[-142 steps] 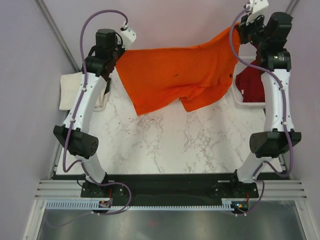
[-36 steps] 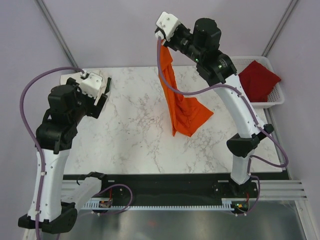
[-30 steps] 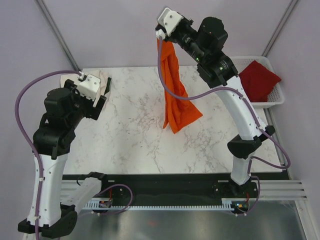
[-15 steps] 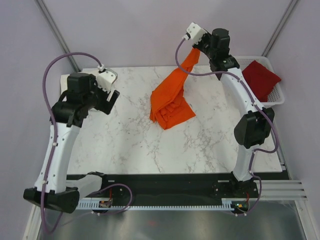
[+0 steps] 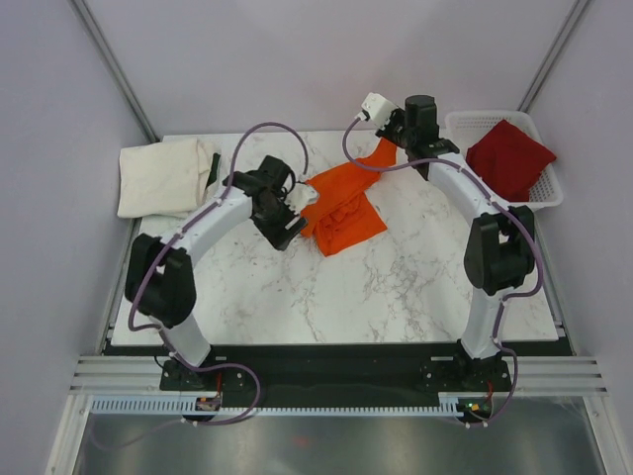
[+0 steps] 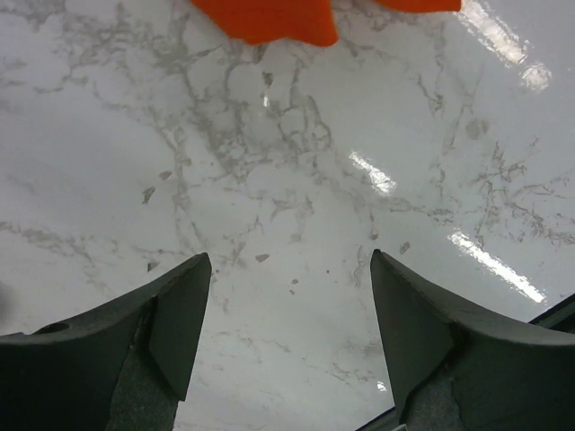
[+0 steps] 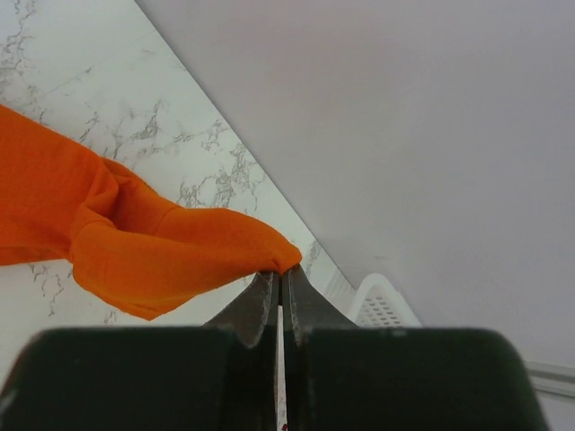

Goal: Fold and stack the t-shirts
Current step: Flatten the tshirt out

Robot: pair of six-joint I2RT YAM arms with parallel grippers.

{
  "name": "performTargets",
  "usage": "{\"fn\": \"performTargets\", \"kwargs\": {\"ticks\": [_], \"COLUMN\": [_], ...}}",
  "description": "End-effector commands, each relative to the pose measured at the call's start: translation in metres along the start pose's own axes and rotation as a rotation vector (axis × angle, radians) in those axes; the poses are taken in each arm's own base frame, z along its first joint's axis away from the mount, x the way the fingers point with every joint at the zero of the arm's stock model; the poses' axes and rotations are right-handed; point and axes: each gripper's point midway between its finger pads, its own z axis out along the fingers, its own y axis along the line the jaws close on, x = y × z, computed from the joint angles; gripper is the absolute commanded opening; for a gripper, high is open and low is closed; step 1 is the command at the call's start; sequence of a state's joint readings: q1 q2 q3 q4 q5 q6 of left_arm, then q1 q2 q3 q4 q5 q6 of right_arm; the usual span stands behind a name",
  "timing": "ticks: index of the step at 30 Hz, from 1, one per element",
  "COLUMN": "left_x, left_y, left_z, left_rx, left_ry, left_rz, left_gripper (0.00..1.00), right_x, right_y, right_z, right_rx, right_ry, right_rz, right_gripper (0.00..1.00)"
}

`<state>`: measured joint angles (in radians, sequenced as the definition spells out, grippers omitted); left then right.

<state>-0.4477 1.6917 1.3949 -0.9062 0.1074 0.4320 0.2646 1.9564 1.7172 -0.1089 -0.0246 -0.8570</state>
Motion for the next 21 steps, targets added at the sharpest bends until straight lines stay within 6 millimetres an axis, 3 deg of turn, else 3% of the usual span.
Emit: {"fn": "performTargets", "kwargs": {"ticks": [1, 5, 8, 9, 15, 21], "left_x": [-0.045, -0.067, -0.077, -0.08, -0.09, -0.087], "left_y": [0.002, 0.008, 0.008, 0.005, -0.017, -0.035], "left_z": [0.003, 0.006, 0.017, 0.02, 0.04, 0.053], "left_rx": [-0.072, -0.127, -0.126, -0.121, -0.122, -0.091], "left_ry": [-0.051, -0.072, -0.086, -0.083, -0.044, -0.014], "left_rz": [0.078, 0.107, 0.105, 0.113, 0.187, 0.2], "left_gripper": [0.8, 0.83, 0.73, 0.65, 0.57, 0.63], "right_x": [-0.021, -0.02, -0.021, -0.021, -0.022, -0.025], "right_y": [-0.017, -0.015, -0.013, -0.014, -0.018, -0.021], "right_z": [-0.016, -0.017, -0.018, -0.019, -0.019, -0.017], "right_rx": [0.048, 0.049, 0.047, 0.05, 0.058, 0.061], "right_ry": [-0.082, -0.082, -0.089, -0.088, -0.093, -0.103], "right_rz": [0.032, 0.06, 0.065, 0.067, 0.056, 0.056], "right_gripper": [0.0, 0.0, 0.0, 0.0, 0.0, 0.0]}}
